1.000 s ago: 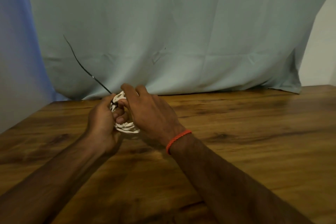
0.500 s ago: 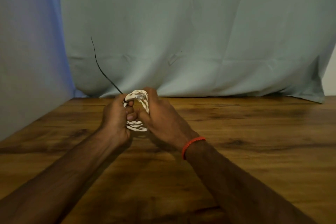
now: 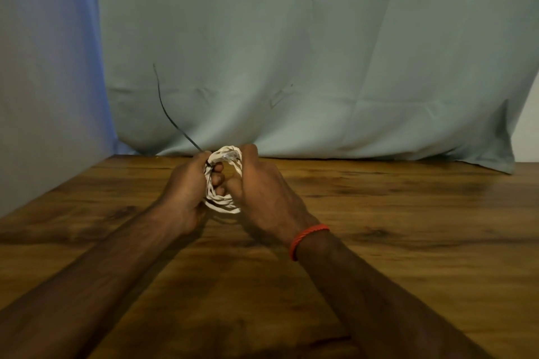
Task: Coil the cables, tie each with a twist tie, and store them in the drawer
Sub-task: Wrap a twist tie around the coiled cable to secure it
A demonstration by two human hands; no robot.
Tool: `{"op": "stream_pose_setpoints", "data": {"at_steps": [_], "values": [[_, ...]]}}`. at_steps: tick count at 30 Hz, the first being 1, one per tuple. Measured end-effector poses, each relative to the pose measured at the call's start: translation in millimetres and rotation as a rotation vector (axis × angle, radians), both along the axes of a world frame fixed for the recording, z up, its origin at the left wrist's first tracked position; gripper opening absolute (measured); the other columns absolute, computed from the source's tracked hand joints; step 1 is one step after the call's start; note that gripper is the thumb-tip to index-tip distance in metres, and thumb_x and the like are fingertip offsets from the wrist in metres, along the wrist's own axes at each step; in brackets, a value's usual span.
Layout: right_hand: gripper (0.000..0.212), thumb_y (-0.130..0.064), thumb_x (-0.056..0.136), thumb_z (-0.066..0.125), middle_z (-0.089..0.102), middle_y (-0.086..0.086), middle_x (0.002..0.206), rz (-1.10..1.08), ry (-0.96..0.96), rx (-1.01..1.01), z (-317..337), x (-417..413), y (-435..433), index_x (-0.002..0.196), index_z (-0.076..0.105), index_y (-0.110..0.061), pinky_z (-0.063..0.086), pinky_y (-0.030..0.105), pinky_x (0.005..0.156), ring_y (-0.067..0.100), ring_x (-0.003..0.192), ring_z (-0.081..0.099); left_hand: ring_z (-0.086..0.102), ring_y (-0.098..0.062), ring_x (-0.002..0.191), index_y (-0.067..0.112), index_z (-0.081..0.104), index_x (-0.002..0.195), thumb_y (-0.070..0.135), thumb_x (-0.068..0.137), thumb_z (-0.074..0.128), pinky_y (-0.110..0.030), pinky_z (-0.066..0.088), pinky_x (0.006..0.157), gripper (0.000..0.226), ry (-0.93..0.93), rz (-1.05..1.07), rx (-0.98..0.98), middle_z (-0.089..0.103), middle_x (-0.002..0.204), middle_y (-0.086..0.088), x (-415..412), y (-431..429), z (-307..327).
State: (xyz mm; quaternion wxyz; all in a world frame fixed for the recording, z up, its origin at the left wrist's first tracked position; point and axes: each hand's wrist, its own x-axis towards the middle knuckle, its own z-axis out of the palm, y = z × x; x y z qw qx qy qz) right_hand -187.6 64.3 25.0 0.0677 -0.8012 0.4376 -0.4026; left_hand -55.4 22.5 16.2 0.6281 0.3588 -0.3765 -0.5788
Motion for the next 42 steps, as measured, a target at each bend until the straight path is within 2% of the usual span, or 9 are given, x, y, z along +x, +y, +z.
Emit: {"op": "stream_pose_setpoints", "data": {"at_steps": [4, 14, 19, 22, 25, 29, 32, 37, 42], "values": [[0.063, -0.016, 0.092, 0.051, 0.069, 0.009, 0.092, 0.032, 0.026, -0.078, 2, -1, 0, 0.147, 0.023, -0.031, 0.052, 0.041, 0.066, 0.026, 0.079, 0.064, 0.036, -0.011, 0.035, 0.014, 0.050, 0.062, 0.020, 0.097, 0.048, -0.018, 0.032, 0.039, 0.036, -0.017, -0.013, -0.022, 0.038, 0.045, 0.001, -2, 4, 2], [0.034, -0.028, 0.096, 0.054, 0.069, 0.010, 0.089, 0.007, 0.062, -0.193, 1, -6, -3, 0.127, 0.042, -0.022, 0.051, 0.044, 0.063, 0.031, 0.080, 0.064, 0.064, -0.026, 0.082, 0.009, 0.067, 0.095, 0.031, 0.097, 0.047, -0.043, 0.058, 0.076, 0.030, -0.031, -0.170, 0.111, 0.065, 0.093, -0.013, -4, 7, 2], [0.025, -0.030, 0.092, 0.052, 0.065, 0.007, 0.092, 0.034, -0.002, -0.201, -1, 1, 0, 0.111, 0.043, -0.015, 0.047, 0.040, 0.063, 0.026, 0.080, 0.061, 0.049, -0.013, 0.048, 0.013, 0.052, 0.076, 0.025, 0.094, 0.050, -0.020, 0.044, 0.040, 0.022, 0.076, -0.141, 0.116, 0.051, 0.060, -0.003, -4, 8, 0], [0.043, -0.048, 0.084, 0.034, 0.058, 0.003, 0.095, 0.051, -0.016, -0.200, -2, 3, 1, 0.110, 0.044, -0.015, 0.042, 0.033, 0.065, 0.019, 0.082, 0.055, 0.048, -0.013, 0.046, 0.017, 0.054, 0.073, 0.031, 0.099, 0.048, -0.023, 0.041, 0.042, 0.030, -0.011, 0.013, 0.097, 0.052, 0.057, 0.000, -3, 7, -3], [0.040, -0.047, 0.095, 0.050, 0.060, 0.002, 0.106, 0.093, -0.020, -0.179, -3, 3, 0, 0.121, 0.046, -0.017, 0.044, 0.028, 0.073, 0.015, 0.092, 0.056, 0.052, -0.014, 0.042, 0.011, 0.058, 0.064, 0.024, 0.097, 0.049, -0.019, 0.046, 0.041, 0.037, 0.091, -0.035, 0.109, 0.054, 0.053, -0.002, -5, 11, 4], [0.093, -0.056, 0.082, 0.074, 0.047, 0.002, 0.147, 0.166, 0.086, -0.057, -1, -4, -3, 0.153, 0.027, -0.017, 0.039, 0.023, 0.103, 0.013, 0.129, 0.046, 0.035, -0.006, 0.026, 0.014, 0.048, 0.063, 0.020, 0.102, 0.042, -0.011, 0.030, 0.030, 0.040, 0.083, 0.014, 0.080, 0.037, 0.039, 0.005, -3, 11, 11], [0.125, -0.058, 0.066, 0.086, 0.037, 0.002, 0.157, 0.201, 0.244, -0.002, 4, -14, -5, 0.159, 0.012, -0.019, 0.032, 0.021, 0.108, 0.014, 0.140, 0.038, 0.023, -0.004, 0.027, 0.016, 0.046, 0.063, 0.020, 0.101, 0.043, -0.010, 0.022, 0.028, 0.038, 0.107, -0.033, 0.111, 0.029, 0.043, 0.005, 2, 9, 10], [0.110, -0.047, 0.066, 0.091, 0.056, 0.005, 0.139, 0.232, 0.247, -0.151, 6, -21, -7, 0.150, 0.030, -0.008, 0.035, 0.012, 0.093, 0.016, 0.121, 0.055, 0.025, -0.005, 0.028, 0.016, 0.050, 0.063, 0.021, 0.101, 0.046, -0.009, 0.025, 0.030, 0.039, 0.052, -0.008, 0.090, 0.030, 0.047, 0.004, -5, 12, 5], [0.085, -0.046, 0.067, 0.089, 0.069, 0.000, 0.107, 0.218, 0.224, -0.296, 4, -23, -9, 0.132, 0.048, -0.009, 0.052, 0.024, 0.072, 0.014, 0.087, 0.066, 0.037, -0.007, 0.029, 0.015, 0.053, 0.065, 0.025, 0.103, 0.045, -0.011, 0.032, 0.033, 0.040, -0.073, 0.010, 0.071, 0.039, 0.044, 0.003, -10, 15, 2]]}}
